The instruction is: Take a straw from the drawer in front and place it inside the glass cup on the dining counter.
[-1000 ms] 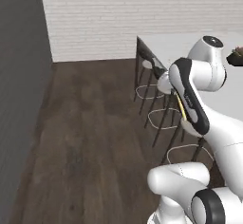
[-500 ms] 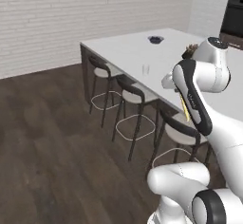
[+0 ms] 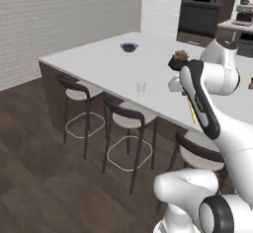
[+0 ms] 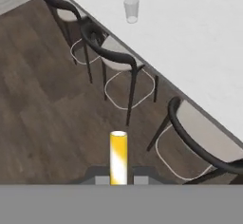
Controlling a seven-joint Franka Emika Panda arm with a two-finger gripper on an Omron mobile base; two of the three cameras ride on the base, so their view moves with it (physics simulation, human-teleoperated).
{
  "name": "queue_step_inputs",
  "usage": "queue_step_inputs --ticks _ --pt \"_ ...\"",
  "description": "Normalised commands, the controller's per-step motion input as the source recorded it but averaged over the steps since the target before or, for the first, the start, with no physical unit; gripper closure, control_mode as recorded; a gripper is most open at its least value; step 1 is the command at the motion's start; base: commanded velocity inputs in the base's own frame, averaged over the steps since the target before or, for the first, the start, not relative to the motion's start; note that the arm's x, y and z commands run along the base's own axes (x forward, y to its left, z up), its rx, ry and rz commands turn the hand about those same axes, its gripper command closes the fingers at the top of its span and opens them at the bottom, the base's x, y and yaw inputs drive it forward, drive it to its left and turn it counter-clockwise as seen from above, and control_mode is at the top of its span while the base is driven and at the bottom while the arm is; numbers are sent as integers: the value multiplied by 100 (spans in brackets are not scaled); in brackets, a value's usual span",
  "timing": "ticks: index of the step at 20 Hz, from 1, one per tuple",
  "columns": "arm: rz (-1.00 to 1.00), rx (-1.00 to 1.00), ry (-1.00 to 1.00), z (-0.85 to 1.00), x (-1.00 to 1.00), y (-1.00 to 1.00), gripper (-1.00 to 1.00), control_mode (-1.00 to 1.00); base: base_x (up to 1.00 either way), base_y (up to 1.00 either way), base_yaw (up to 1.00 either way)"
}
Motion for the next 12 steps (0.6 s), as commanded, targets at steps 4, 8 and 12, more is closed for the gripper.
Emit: queue_step_inputs --ticks 4,8,12 --pt "0 0 0 0 0 0 100 100 76 93 -55" --pt "0 0 0 0 0 0 100 100 55 97 -55" --pt "0 0 0 0 0 0 100 100 43 100 -54"
